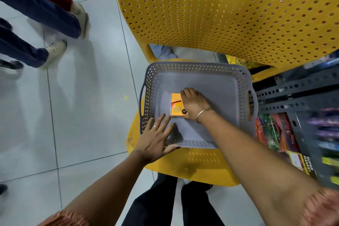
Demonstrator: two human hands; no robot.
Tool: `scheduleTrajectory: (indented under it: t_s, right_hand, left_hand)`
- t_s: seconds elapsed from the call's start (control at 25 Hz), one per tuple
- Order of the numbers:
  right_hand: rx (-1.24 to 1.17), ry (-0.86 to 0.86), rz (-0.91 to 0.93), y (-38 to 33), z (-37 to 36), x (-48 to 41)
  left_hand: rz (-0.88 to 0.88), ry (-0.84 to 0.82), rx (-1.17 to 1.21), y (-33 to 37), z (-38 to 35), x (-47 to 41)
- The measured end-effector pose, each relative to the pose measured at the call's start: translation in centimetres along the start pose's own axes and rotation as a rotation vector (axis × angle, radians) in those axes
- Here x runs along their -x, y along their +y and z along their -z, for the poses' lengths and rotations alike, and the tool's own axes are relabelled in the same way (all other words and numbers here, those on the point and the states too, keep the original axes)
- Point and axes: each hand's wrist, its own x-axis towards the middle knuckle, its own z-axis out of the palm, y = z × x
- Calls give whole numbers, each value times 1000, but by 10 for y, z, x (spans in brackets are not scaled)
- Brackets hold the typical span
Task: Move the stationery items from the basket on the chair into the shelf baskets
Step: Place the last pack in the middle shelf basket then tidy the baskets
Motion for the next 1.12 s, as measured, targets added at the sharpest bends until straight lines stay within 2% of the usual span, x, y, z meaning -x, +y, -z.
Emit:
scheduleTrajectory:
  t_s: [0.28,0.4,0.6,0.88,1.12]
  right_hand:
    - [-138,42,-113,10,21,27]
    - [-183,86,-206,28,62,57]
    - [-178,221,-372,70,164,149]
    - [-154,430,-608,95,302,321]
    - [-146,540,-847,121,344,459]
  left_hand:
    - [-34,28,20,-3,19,-3]
    - [-36,59,26,-3,51,-11]
    - [-190,217,-4,28,147,-53]
    - [-496,452,-102,157,299,-118]
    - [-761,531,-159,282,349,-131]
